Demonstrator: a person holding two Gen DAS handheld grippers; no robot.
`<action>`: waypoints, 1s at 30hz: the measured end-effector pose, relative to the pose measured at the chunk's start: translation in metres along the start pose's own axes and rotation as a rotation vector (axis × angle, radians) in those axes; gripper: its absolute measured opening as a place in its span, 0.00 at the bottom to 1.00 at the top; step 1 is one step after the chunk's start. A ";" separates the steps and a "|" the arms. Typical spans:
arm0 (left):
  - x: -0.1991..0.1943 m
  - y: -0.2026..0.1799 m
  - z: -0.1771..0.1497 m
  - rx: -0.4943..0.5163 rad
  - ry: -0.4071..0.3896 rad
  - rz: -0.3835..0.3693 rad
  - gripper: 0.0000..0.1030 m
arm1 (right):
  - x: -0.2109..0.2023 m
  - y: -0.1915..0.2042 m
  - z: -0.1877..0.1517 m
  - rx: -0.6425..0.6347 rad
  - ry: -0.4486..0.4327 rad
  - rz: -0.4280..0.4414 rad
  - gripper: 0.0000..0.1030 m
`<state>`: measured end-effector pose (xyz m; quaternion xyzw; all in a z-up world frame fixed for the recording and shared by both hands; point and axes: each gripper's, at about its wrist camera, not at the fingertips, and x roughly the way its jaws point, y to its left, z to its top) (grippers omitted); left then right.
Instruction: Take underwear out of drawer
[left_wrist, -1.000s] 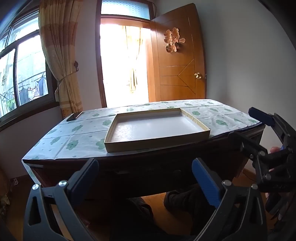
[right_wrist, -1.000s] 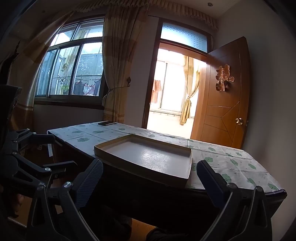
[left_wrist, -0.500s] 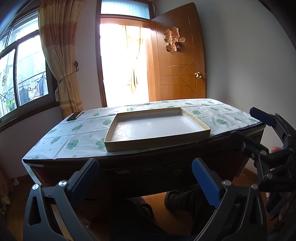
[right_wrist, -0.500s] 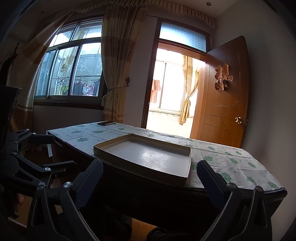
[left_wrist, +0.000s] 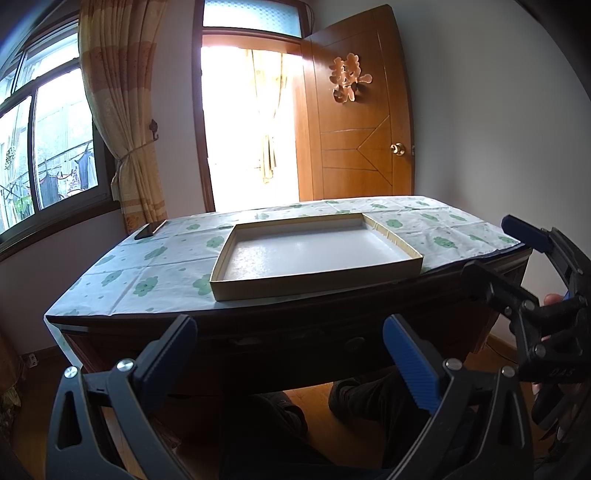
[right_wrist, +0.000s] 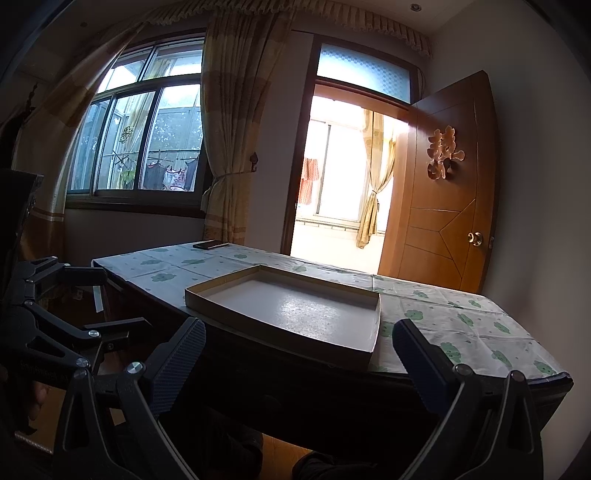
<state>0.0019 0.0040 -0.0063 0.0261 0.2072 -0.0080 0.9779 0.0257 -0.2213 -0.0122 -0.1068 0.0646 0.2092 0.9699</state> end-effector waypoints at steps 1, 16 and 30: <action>0.000 0.001 -0.001 -0.001 0.001 0.000 1.00 | 0.000 0.000 0.000 0.000 0.000 0.000 0.99; 0.002 0.003 -0.002 -0.001 0.004 0.001 1.00 | 0.000 0.001 0.001 0.001 0.001 -0.001 0.99; 0.003 0.005 -0.004 0.000 0.007 0.000 1.00 | -0.002 0.001 -0.001 0.006 0.005 -0.003 0.99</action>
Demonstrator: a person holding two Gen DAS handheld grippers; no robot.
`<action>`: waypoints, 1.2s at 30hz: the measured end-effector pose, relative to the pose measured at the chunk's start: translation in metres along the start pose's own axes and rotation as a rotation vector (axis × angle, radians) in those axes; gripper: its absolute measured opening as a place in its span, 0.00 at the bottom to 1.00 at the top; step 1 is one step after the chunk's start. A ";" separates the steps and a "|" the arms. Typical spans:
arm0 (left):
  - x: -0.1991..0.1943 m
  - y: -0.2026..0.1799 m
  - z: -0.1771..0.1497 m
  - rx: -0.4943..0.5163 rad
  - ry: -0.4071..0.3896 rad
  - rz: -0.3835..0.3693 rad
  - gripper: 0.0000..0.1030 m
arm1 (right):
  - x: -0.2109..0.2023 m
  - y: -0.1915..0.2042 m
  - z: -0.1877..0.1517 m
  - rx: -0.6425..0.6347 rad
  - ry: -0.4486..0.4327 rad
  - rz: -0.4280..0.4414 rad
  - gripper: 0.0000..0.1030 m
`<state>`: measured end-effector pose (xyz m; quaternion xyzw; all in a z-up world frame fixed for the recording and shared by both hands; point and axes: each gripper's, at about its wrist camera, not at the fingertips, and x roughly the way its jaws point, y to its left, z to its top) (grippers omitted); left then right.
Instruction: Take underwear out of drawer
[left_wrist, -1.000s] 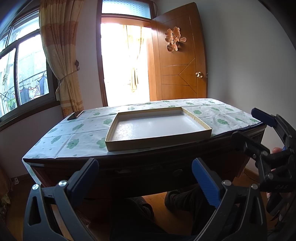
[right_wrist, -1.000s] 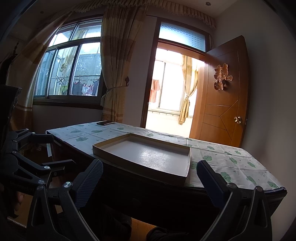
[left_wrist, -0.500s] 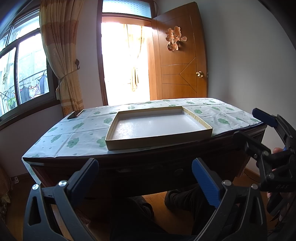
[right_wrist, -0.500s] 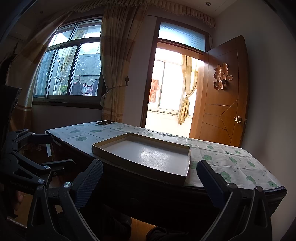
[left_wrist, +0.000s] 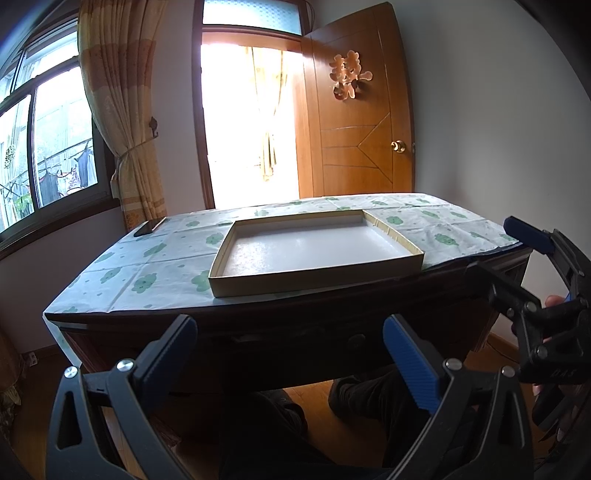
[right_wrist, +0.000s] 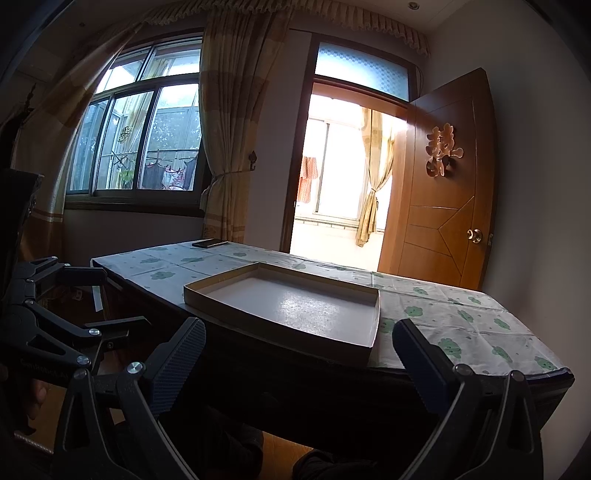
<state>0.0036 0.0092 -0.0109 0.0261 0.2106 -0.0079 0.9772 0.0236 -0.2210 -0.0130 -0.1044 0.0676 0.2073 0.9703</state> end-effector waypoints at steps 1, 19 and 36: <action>0.000 0.000 0.000 0.000 0.001 0.000 1.00 | 0.000 0.000 0.000 0.000 0.000 0.000 0.99; 0.010 -0.007 -0.009 -0.006 0.034 -0.003 1.00 | -0.001 0.001 -0.007 -0.007 -0.009 0.004 0.99; 0.052 -0.010 -0.038 -0.052 0.128 -0.023 1.00 | 0.062 -0.038 -0.059 -0.018 -0.049 -0.033 0.99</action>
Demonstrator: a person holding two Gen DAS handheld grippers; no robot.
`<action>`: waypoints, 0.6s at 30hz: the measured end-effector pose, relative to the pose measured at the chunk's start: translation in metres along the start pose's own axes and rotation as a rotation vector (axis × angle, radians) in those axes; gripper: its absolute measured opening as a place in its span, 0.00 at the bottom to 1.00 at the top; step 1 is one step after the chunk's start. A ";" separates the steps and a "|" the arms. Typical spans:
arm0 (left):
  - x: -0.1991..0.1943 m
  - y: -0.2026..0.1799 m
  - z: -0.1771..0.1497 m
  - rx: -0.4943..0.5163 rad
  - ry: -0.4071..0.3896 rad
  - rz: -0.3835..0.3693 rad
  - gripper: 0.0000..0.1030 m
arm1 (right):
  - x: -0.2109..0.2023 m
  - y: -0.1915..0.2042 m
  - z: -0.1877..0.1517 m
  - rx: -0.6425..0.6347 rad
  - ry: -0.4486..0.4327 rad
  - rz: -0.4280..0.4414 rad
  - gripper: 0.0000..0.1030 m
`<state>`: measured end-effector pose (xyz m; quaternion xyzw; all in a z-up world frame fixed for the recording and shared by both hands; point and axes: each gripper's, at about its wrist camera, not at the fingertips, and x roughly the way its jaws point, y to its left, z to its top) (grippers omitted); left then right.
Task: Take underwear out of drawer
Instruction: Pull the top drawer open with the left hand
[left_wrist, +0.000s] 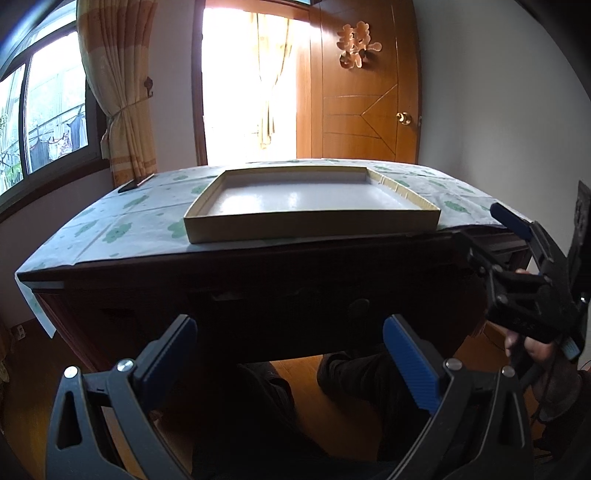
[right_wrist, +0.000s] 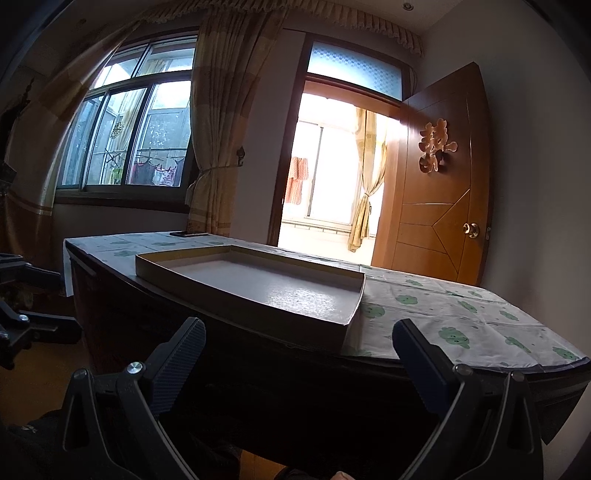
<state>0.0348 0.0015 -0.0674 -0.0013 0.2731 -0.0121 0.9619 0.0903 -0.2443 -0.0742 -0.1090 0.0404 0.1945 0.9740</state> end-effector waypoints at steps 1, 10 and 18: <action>0.002 0.000 -0.001 -0.003 0.001 -0.001 1.00 | 0.004 -0.001 -0.002 -0.007 -0.007 -0.009 0.99; 0.020 0.008 -0.003 -0.049 -0.041 0.013 1.00 | 0.035 -0.022 -0.017 0.032 -0.019 -0.084 0.99; 0.044 0.013 0.006 -0.075 -0.063 0.020 1.00 | 0.044 -0.022 -0.024 0.024 -0.060 -0.063 0.99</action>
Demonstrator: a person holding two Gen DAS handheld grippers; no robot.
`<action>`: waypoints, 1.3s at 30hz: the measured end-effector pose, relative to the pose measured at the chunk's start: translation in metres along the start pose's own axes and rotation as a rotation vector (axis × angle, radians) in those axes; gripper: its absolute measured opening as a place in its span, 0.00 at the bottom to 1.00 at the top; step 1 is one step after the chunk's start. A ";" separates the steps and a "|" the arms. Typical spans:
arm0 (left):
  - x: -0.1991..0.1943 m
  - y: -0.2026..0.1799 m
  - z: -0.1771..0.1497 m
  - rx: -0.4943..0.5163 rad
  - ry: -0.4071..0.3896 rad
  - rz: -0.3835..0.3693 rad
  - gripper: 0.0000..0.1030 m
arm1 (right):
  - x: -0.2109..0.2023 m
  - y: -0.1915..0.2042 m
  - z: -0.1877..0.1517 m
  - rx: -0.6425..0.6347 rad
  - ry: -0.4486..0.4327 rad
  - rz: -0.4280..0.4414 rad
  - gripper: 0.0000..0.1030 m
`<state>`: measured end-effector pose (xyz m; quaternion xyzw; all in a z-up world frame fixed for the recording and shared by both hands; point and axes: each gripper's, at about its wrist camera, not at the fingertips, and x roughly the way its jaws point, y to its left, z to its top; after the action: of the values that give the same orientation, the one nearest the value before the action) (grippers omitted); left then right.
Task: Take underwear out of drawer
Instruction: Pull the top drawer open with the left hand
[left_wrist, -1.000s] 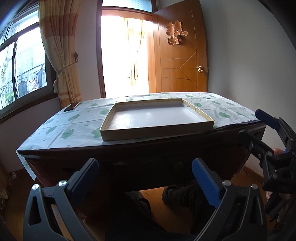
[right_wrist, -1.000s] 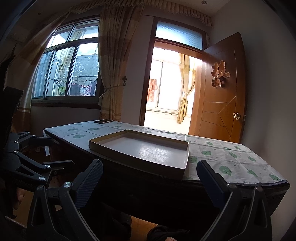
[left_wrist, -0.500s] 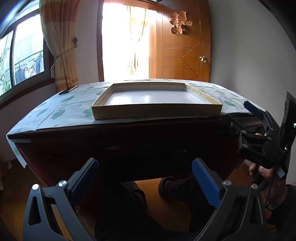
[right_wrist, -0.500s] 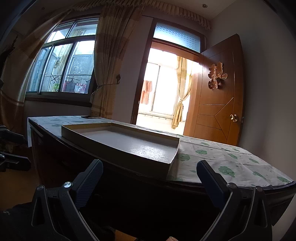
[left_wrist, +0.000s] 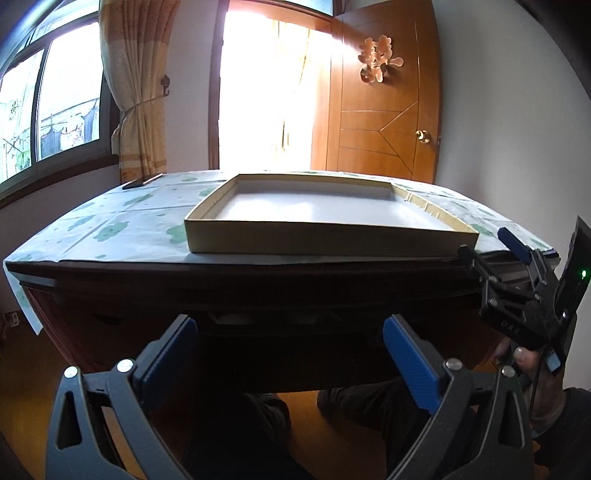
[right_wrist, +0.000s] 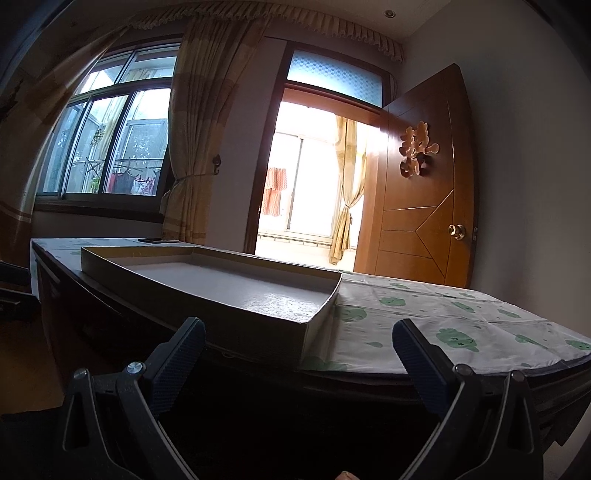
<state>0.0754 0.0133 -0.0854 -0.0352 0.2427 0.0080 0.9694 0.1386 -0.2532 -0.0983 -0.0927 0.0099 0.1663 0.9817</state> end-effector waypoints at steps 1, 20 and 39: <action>0.002 0.000 0.000 -0.004 0.003 -0.001 1.00 | 0.002 0.001 -0.002 -0.002 -0.003 0.007 0.99; -0.004 -0.014 -0.006 0.023 0.010 -0.011 1.00 | 0.022 -0.019 -0.020 0.030 -0.054 0.097 0.99; -0.010 -0.021 -0.013 0.041 0.014 -0.016 1.00 | 0.023 -0.022 -0.018 -0.015 -0.055 0.131 0.99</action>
<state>0.0615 -0.0081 -0.0906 -0.0174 0.2492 -0.0048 0.9683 0.1675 -0.2695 -0.1131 -0.0944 -0.0123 0.2328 0.9679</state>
